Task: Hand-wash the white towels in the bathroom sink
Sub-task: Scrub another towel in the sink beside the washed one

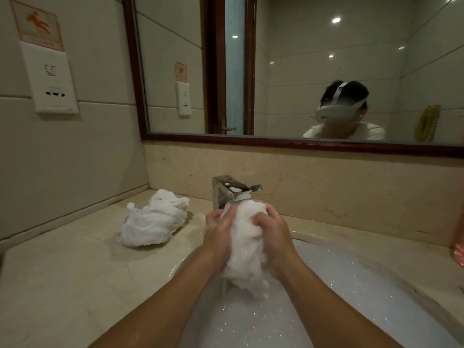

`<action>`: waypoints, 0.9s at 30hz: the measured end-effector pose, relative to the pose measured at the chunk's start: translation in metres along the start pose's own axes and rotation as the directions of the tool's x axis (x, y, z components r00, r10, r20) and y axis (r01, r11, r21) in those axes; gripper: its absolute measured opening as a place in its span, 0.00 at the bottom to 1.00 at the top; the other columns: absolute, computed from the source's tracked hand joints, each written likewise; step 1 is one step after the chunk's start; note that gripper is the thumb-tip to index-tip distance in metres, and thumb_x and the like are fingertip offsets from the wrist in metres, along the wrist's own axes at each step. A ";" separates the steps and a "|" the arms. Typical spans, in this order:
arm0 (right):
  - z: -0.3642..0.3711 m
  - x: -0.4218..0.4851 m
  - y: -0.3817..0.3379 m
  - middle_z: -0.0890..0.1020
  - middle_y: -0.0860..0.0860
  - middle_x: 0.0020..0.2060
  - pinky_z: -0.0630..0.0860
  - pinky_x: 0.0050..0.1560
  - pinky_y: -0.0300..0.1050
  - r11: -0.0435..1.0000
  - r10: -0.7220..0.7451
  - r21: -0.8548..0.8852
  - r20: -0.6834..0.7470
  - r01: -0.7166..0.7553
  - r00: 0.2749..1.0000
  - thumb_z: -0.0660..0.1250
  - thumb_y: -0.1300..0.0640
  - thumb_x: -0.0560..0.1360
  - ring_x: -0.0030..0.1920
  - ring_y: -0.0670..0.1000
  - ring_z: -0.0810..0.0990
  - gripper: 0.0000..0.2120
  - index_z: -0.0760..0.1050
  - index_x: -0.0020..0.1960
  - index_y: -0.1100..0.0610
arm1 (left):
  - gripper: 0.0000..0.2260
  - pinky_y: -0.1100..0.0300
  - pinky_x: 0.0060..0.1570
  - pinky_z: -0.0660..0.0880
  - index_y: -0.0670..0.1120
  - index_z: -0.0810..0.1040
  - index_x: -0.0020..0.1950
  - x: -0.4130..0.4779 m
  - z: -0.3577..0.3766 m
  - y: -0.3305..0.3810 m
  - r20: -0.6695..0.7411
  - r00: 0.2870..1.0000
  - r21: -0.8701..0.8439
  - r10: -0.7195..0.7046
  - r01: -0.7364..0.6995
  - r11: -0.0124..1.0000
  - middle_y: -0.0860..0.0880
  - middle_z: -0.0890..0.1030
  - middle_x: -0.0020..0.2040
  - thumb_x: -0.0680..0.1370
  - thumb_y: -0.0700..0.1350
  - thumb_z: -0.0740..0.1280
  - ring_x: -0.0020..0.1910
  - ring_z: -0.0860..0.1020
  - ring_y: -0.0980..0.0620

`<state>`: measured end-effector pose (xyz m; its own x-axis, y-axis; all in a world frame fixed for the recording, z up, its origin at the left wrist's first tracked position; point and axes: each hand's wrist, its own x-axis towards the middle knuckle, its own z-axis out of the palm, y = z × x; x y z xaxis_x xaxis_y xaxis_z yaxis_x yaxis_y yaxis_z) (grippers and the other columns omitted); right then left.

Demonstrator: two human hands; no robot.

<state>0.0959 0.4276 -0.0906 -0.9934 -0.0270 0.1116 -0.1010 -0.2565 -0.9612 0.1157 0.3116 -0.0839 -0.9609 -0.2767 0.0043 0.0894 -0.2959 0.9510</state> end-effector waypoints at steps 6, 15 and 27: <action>0.010 0.001 0.009 0.87 0.52 0.52 0.84 0.46 0.47 0.998 -0.049 -0.035 -0.037 0.048 0.998 0.69 0.48 0.81 0.50 0.52 0.88 0.15 0.76 0.66 0.48 | 0.09 0.54 0.43 0.84 0.47 0.80 0.57 0.006 -0.006 0.002 -0.055 0.990 0.154 0.126 -0.117 0.981 0.45 0.86 0.50 0.84 0.51 0.67 0.47 0.86 0.46; 0.021 0.005 0.014 0.79 0.44 0.64 0.81 0.64 0.56 0.972 -0.157 -0.200 -0.146 0.126 0.977 0.61 0.46 0.86 0.60 0.50 0.81 0.13 0.71 0.69 0.36 | 0.08 0.54 0.55 0.79 0.53 0.76 0.62 0.014 -0.006 -0.004 -0.006 0.959 0.207 0.284 -0.277 0.938 0.50 0.82 0.59 0.86 0.53 0.61 0.55 0.81 0.50; 0.020 0.002 0.014 0.80 0.41 0.55 0.74 0.45 0.36 0.932 -0.205 -0.320 -0.083 0.169 0.975 0.67 0.47 0.83 0.53 0.41 0.80 0.14 0.73 0.68 0.42 | 0.07 0.66 0.41 0.74 0.58 0.76 0.51 0.016 -0.008 -0.006 0.055 0.950 0.236 0.307 -0.311 0.921 0.57 0.80 0.48 0.85 0.45 0.64 0.45 0.78 0.61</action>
<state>0.0939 0.4041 -0.0989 -0.9527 0.1063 0.2848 -0.2791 0.0651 -0.9580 0.1021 0.3017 -0.0915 -0.9000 -0.3037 0.3126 0.3192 0.0291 0.9472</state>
